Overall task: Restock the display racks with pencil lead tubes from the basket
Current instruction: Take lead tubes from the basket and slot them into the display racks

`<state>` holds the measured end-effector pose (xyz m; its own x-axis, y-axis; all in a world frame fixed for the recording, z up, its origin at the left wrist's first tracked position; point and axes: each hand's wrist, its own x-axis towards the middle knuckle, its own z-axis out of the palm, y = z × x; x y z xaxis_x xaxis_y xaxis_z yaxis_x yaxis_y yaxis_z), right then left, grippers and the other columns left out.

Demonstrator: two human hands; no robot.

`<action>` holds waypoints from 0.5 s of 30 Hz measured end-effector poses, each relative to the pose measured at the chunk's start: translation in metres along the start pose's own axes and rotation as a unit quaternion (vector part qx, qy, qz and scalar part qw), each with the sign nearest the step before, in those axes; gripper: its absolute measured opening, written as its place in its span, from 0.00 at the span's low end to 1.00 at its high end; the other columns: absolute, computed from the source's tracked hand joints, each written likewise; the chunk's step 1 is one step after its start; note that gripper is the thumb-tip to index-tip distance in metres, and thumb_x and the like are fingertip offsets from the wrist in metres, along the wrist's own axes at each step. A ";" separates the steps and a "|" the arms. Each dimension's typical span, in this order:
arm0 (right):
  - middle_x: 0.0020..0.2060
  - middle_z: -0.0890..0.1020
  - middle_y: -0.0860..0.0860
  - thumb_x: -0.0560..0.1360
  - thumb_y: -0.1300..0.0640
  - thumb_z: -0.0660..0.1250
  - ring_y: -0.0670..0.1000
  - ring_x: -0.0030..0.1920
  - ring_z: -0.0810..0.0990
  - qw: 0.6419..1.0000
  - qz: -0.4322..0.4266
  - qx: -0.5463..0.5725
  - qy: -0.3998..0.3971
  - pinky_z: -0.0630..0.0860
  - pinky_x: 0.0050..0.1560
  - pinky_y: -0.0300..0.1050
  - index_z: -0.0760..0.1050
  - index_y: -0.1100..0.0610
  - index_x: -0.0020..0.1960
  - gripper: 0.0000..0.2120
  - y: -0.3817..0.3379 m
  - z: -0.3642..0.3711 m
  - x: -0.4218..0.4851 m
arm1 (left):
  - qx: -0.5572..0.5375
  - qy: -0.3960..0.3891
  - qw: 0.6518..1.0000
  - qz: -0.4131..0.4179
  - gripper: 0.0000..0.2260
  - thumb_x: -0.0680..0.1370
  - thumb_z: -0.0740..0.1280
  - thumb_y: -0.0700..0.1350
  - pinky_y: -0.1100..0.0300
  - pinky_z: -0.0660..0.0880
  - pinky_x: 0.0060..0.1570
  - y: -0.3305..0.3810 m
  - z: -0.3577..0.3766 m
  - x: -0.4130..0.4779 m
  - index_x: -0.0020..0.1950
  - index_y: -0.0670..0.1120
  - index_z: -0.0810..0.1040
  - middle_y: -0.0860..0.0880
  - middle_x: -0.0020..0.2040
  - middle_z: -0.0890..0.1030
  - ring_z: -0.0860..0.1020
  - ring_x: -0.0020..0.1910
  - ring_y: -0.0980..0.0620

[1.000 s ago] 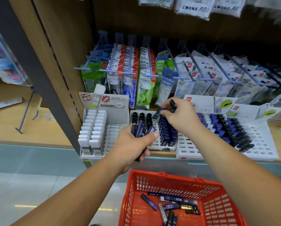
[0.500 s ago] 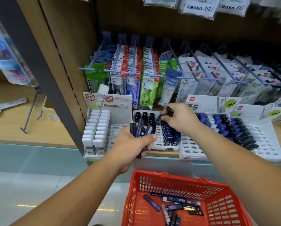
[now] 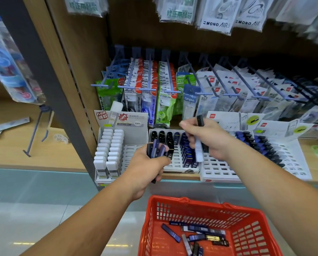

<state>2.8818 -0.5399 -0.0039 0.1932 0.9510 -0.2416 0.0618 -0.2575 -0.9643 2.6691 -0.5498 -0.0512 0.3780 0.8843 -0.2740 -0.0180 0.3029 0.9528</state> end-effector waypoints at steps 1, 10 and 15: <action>0.34 0.75 0.52 0.80 0.57 0.71 0.49 0.31 0.73 0.996 0.025 0.088 -0.025 0.74 0.33 0.45 0.80 0.59 0.59 0.10 0.000 0.001 -0.010 | 0.008 -0.002 1.000 0.004 0.09 0.76 0.74 0.37 0.56 0.68 0.29 0.000 0.002 -0.001 0.54 0.45 0.80 0.48 0.32 0.73 0.69 0.29 0.50; 0.34 0.75 0.50 0.86 0.58 0.56 0.49 0.32 0.74 0.934 0.028 0.356 -0.008 0.79 0.37 0.46 0.78 0.58 0.59 0.12 0.012 0.029 -0.054 | 0.037 -0.072 0.996 0.026 0.11 0.75 0.78 0.47 0.58 0.68 0.27 0.002 0.024 -0.022 0.47 0.44 0.79 0.50 0.27 0.73 0.69 0.26 0.51; 0.38 0.82 0.54 0.87 0.55 0.55 0.52 0.37 0.82 0.937 0.019 0.348 0.026 0.85 0.42 0.49 0.78 0.61 0.60 0.15 0.016 0.033 -0.055 | 0.039 -0.076 0.996 0.015 0.08 0.77 0.77 0.41 0.59 0.66 0.25 0.003 0.022 -0.021 0.48 0.42 0.79 0.49 0.28 0.75 0.69 0.26 0.52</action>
<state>2.8400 -0.5908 -0.0093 0.2303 0.9294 -0.2885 -0.5967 -0.0993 -0.7963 2.6812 -0.5750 -0.0395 0.5143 0.8269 -0.2276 0.0386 0.2428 0.9693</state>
